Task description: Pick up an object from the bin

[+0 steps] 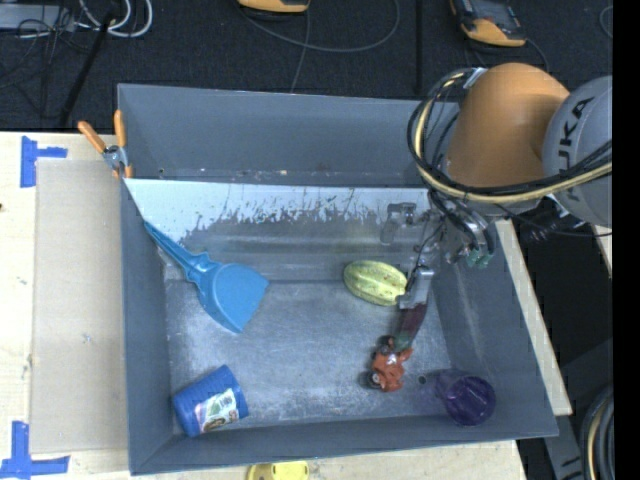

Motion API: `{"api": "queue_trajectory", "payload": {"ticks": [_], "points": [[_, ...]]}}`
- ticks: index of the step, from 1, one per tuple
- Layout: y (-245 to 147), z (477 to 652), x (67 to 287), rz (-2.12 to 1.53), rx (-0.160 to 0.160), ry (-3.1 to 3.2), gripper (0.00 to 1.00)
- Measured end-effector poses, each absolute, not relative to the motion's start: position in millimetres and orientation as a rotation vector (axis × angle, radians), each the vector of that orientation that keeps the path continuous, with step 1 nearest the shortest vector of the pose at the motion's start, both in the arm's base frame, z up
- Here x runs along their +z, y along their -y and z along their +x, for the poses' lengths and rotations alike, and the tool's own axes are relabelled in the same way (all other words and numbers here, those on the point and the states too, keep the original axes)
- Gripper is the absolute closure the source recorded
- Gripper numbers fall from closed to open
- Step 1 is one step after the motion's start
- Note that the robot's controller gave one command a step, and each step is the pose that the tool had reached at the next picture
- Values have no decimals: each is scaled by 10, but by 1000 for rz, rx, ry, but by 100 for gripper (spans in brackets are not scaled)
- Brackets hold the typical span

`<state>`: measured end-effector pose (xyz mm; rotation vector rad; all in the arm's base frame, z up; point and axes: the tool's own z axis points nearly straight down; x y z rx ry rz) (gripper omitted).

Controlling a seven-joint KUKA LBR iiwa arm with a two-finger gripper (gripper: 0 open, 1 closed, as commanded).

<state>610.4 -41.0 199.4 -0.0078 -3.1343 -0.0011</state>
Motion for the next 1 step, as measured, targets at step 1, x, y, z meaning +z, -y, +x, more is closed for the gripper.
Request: {"api": "queue_trajectory", "payload": {"ticks": [1], "points": [[409, 6119, 2043, -7, 0, 3142, 0]]}}
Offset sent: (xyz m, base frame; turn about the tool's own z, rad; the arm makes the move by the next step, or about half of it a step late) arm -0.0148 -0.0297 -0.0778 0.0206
